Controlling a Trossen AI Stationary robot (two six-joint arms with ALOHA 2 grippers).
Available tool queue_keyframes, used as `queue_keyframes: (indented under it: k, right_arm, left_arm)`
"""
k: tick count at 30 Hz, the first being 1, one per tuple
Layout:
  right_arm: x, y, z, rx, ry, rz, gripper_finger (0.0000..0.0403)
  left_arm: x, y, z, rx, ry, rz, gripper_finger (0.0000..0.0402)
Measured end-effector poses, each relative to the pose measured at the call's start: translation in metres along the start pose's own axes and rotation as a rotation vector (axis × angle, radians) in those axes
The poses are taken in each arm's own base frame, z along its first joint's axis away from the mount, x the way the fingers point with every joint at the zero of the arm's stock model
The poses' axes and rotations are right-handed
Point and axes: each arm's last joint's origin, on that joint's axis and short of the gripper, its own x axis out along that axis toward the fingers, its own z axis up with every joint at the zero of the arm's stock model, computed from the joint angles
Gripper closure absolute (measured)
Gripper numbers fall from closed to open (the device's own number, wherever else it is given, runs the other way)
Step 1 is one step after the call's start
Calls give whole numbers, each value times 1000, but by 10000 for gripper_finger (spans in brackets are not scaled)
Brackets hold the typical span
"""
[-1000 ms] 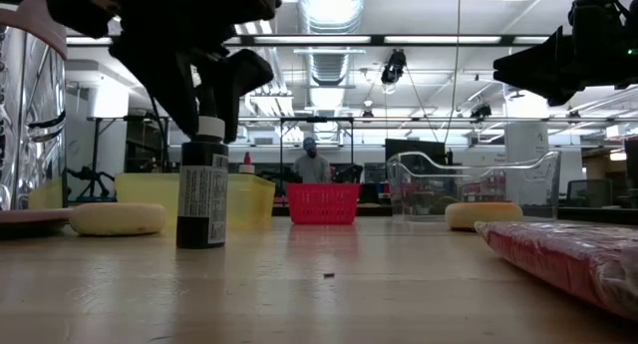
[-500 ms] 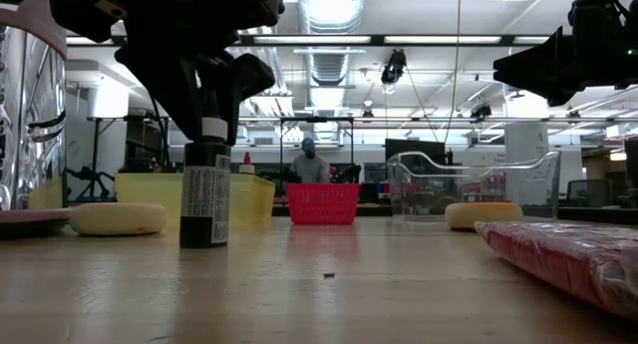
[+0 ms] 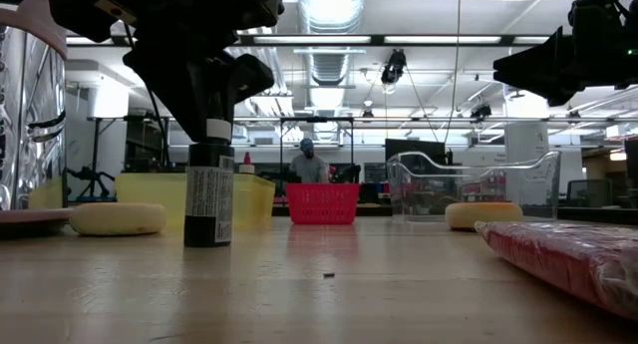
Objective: Pick & Place Food Item
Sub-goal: Put the left black food coloring bottle into the yellow bin
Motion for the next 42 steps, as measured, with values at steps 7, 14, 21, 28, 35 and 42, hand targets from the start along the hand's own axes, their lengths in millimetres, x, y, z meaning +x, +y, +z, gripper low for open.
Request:
queue_keyframes:
  k: [7,14,21,28,35,42]
  right_arm:
    - [0,0,0,0,0,0,199]
    - [0,0,0,0,0,0,199]
    - [0,0,0,0,0,0,199]
    - [0,0,0,0,0,0,199]
    - [0,0,0,0,0,0,199]
    - [0,0,-1,-3,5,0,199]
  left_arm:
    - [0,0,0,0,-1,0,281]
    - [-6,0,5,-17,-13,2,283]
    - [-28,2,17,-67,-12,56,283]
    - [-56,13,21,-185,-29,137,281]
    - [-85,33,10,-358,-108,197,279]
    - [-105,52,-7,-508,-118,282,279]
